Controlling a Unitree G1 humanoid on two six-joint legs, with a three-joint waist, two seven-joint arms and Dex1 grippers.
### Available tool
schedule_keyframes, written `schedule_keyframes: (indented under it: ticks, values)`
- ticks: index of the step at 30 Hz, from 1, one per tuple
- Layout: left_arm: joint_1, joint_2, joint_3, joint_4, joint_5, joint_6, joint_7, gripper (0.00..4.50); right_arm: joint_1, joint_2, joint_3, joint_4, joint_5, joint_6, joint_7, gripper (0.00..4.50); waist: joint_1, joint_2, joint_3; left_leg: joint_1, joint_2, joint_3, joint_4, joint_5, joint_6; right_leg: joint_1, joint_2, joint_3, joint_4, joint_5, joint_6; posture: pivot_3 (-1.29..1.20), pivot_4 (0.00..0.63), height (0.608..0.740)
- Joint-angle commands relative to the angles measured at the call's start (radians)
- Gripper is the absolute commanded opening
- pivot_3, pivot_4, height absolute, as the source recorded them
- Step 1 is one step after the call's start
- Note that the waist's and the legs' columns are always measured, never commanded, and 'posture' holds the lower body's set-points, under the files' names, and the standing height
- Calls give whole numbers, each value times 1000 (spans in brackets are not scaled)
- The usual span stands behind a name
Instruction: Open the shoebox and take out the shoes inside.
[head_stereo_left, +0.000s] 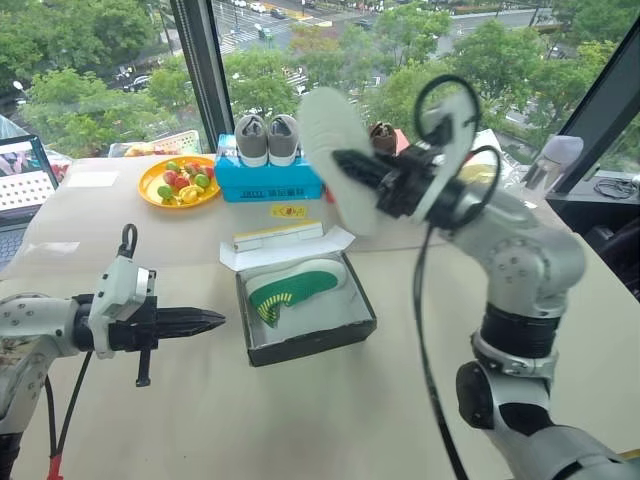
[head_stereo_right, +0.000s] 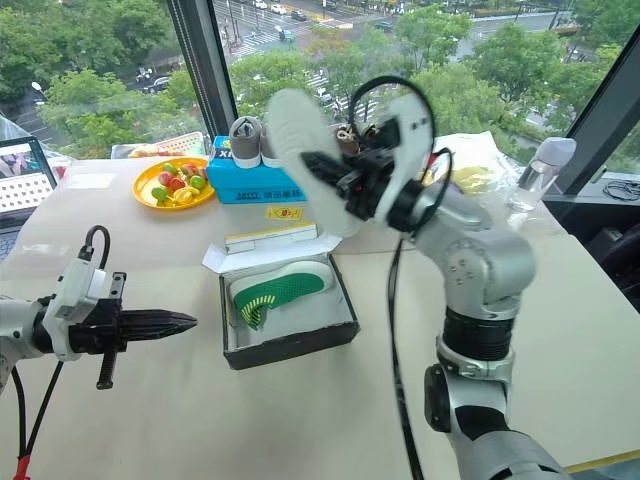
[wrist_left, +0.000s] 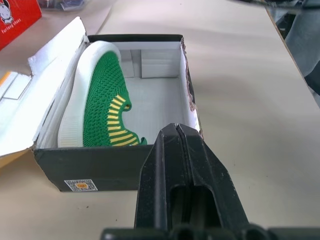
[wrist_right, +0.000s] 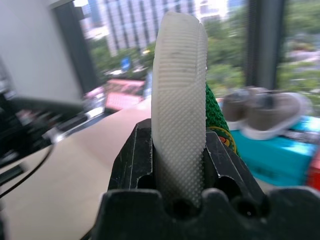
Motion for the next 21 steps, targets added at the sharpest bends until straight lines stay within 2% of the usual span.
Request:
schedule_keyframes:
  ticks: [1, 2, 4, 7, 9, 13, 17, 21]
  values:
    - [-14, 5, 8, -3, 0, -23, -5, 0, 81, -290, 149, -73, -230, -106, -8, 729, 3, 1, 0, -1, -1, 0, 0, 0, 0, -1, -1, 0, -1, 0, 1, 0, 150, 731]
    - [-17, 4, 6, -3, 0, -22, -5, 0, 123, -363, 216, -82, -290, -122, -13, 729, 4, 0, 0, -1, -2, 0, 0, 0, 0, 0, -2, -1, -1, -1, 2, 0, 150, 731]
    - [-20, 4, 4, -2, 0, -22, -5, 0, 163, -426, 279, -91, -342, -141, -21, 729, -2, 0, 0, -1, -2, 1, 0, 0, 0, 0, -2, -1, -2, -3, 4, 0, 150, 731]
    - [-29, 3, -3, 0, 0, -20, -3, 0, 292, -535, 526, -124, -543, -212, -21, 729, -20, 0, 0, -1, -2, 4, -1, 0, 0, -2, -1, 5, -2, -3, 5, 0, 150, 731]
    - [-35, 3, -7, 2, 0, -19, -3, 0, 341, -552, 643, -134, -642, -228, -28, 729, -25, 0, 0, -1, -1, 3, -1, 0, 0, -2, 0, 5, -2, -3, 5, 0, 150, 731]
    - [-39, 3, -7, 2, -4, -13, -3, 0, 373, -538, 782, -138, -784, -219, -30, 729, -30, 0, 0, -3, -2, 4, 0, 0, 0, -4, 0, 6, -1, -3, 6, 0, 150, 731]
    - [-45, 5, -8, 0, -8, -8, 0, 0, 423, -518, 850, -135, -868, -212, -7, 729, -21, -1, 0, -3, -1, 4, 4, -2, 4, -4, 0, 6, 1, -7, 13, 0, 150, 731]
    - [-52, 7, -10, 6, -8, -3, -1, 0, 505, -472, 813, -165, -864, -169, 22, 729, -10, -2, -1, 1, 0, 4, 6, -2, 4, -1, 1, 6, 4, -7, 12, 0, 150, 731]
